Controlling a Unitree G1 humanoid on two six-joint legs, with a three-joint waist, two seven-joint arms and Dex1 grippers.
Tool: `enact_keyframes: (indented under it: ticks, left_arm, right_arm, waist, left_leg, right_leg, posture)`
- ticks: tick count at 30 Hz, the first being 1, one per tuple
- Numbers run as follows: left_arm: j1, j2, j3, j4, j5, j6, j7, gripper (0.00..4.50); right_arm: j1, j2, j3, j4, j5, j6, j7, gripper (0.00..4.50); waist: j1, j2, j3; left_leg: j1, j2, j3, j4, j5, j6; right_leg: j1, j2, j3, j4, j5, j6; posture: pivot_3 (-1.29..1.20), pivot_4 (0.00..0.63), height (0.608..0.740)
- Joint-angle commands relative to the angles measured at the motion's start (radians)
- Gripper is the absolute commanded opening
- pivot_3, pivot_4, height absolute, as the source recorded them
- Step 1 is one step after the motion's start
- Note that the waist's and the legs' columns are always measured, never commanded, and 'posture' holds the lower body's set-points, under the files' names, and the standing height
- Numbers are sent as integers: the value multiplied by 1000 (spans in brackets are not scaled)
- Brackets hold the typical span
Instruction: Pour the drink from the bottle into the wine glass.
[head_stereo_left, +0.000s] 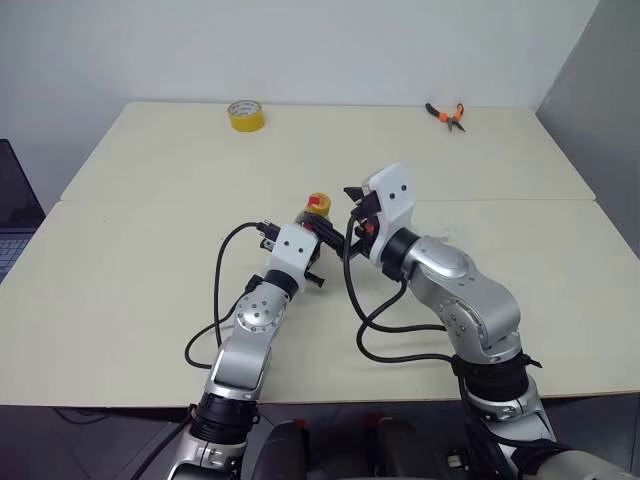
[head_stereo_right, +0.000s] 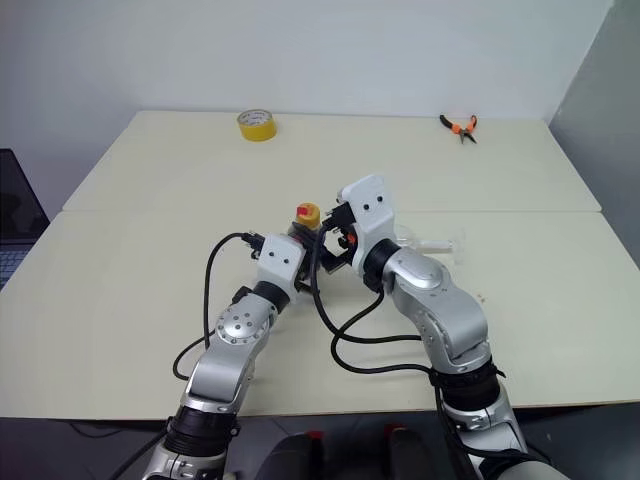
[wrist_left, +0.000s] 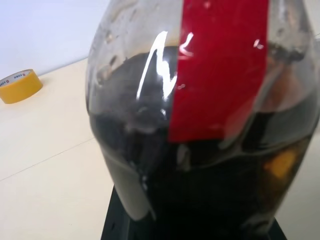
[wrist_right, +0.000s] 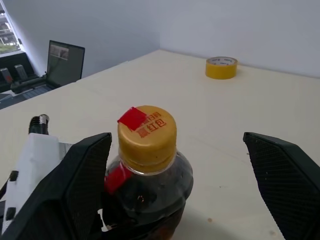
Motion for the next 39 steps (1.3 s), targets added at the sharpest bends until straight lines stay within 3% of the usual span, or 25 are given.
enact_keyframes:
  ticks: [1,21,25,39]
  left_arm:
    - [-15,-3,-5,-43,1,-35,0,667]
    - [-16,2,-4,-43,-1,-33,0,666]
    - [-17,2,-4,-41,-2,-35,-2,666]
    - [-24,1,-9,-32,0,-40,-4,666]
  right_arm:
    - [-17,-5,-29,-22,-6,-28,-8,4500]
    - [80,-107,-157,-133,94,51,17,4500]
    - [99,-172,-153,-188,146,94,84,4500]
    - [5,-34,-68,-92,140,59,5,4500]
  waist:
    - [0,0,0]
    - [0,0,0]
    - [0,0,0]
    - [-1,0,0]
  left_leg:
    - [0,0,0,0,0,0]
    - [0,0,0,0,0,0]
    - [0,0,0,0,0,0]
    - [0,0,0,0,0,0]
  right_leg:
    - [0,0,0,0,0,0]
    - [0,0,0,0,0,0]
    - [0,0,0,0,0,0]
    - [0,1,0,0,0,0]
  posture:
    - [0,150,740]
    - [0,150,740]
    - [0,150,740]
    - [0,150,740]
